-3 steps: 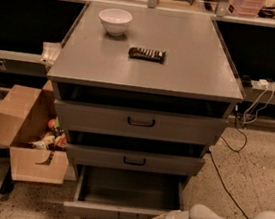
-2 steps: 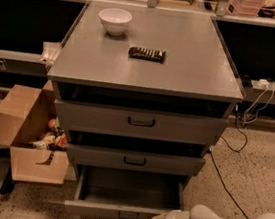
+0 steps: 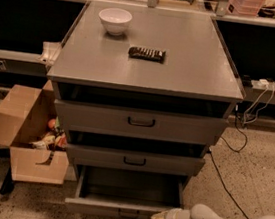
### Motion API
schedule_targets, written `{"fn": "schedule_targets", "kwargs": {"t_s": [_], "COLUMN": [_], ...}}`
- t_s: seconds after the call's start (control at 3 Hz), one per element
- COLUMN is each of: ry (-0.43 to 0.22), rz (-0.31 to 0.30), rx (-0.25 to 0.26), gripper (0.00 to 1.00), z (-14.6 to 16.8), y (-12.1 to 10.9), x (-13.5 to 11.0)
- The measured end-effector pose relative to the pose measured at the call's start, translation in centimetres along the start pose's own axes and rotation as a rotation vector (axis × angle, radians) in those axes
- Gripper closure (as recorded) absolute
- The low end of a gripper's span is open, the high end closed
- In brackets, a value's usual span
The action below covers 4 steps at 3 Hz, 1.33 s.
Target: Close bottom drawer
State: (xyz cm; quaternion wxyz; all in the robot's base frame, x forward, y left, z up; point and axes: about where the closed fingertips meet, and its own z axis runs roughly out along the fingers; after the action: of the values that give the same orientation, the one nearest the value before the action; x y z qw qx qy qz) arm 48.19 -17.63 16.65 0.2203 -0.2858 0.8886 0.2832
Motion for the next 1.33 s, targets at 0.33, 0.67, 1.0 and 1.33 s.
{"fn": "schedule_targets", "kwargs": {"t_s": [0.33,0.67,1.0,1.33], "ry": [-0.019,-0.049,-0.049,-0.032], "rz": [0.01,0.024,0.024,0.022], "rx": [0.007,0.017,0.017,-0.021], "gripper": [1.0,1.0,1.0,1.0], "z": [0.1,0.3,0.3,-0.3], "y": [-0.6,-1.5,-1.5,0.4], "x": [-0.5,-1.2,-1.2,0.1]}}
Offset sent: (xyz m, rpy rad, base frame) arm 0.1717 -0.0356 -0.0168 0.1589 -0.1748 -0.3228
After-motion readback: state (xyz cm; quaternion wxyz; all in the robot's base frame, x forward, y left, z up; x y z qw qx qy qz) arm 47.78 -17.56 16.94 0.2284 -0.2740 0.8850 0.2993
